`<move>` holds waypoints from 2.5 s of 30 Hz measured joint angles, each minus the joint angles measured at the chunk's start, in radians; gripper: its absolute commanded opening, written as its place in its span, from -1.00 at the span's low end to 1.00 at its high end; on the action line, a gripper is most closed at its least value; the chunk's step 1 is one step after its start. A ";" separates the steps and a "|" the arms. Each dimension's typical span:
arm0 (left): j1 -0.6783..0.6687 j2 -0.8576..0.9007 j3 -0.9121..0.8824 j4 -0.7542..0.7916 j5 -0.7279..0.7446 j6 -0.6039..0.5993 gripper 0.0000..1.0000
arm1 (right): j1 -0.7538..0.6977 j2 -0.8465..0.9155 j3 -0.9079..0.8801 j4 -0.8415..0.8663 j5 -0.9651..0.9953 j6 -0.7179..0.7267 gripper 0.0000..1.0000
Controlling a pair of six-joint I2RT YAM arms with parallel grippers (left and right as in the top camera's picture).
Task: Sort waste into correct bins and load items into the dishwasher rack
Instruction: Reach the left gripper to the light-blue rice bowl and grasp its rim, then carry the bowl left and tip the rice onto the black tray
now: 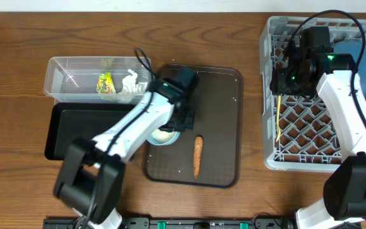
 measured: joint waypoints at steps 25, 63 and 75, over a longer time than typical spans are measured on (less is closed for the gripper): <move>0.646 -0.200 -0.033 -0.003 0.468 0.227 -0.88 | 0.000 0.000 0.000 0.001 0.006 0.000 0.20; 1.178 -0.200 -0.399 0.359 1.398 0.439 -0.88 | 0.000 0.000 0.000 0.001 0.007 0.000 0.20; 1.178 -0.200 -0.399 0.359 1.412 0.439 -0.88 | 0.000 0.000 0.000 0.001 0.006 0.000 0.20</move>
